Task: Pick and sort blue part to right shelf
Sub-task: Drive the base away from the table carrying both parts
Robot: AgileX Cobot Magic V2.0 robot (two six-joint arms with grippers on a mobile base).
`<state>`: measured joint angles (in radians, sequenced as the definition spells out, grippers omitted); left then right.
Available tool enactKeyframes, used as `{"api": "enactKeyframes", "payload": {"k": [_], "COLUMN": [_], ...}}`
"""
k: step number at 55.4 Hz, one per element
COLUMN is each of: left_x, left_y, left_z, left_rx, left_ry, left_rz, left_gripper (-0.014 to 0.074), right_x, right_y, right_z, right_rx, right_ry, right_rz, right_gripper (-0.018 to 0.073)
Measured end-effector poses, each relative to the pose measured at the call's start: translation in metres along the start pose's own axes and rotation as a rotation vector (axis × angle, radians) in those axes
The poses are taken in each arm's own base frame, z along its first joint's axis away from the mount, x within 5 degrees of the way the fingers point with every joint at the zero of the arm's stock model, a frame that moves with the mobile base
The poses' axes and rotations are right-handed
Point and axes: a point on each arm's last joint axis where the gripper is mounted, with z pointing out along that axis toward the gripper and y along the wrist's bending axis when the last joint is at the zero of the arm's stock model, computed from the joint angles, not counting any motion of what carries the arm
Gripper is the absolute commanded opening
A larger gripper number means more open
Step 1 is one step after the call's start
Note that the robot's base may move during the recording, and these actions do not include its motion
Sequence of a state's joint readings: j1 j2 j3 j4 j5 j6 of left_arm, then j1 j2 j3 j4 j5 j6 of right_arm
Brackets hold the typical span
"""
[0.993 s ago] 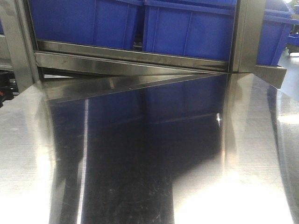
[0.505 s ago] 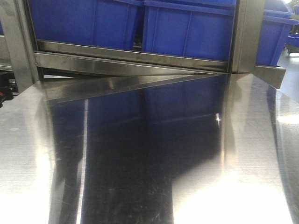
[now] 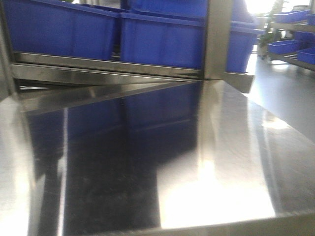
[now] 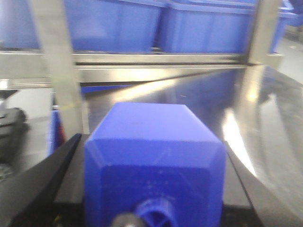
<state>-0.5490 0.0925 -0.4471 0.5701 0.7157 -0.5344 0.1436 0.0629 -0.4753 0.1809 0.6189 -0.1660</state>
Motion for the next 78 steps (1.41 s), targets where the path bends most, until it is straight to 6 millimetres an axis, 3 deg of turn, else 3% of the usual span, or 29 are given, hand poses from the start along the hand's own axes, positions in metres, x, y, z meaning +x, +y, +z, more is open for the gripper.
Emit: {"api": "enactKeyframes", "payload": {"k": [78], "left_x": [0.0], "left_y": [0.0], "left_z": [0.0], "left_rx": [0.0], "left_ry": [0.0], "left_rz": [0.0], "left_gripper": [0.0333], "right_x": [0.0], "right_y": [0.0], "right_z": [0.0], "right_rx": [0.0], "right_ry": [0.0], "right_rz": [0.0], "right_gripper": [0.0168]}}
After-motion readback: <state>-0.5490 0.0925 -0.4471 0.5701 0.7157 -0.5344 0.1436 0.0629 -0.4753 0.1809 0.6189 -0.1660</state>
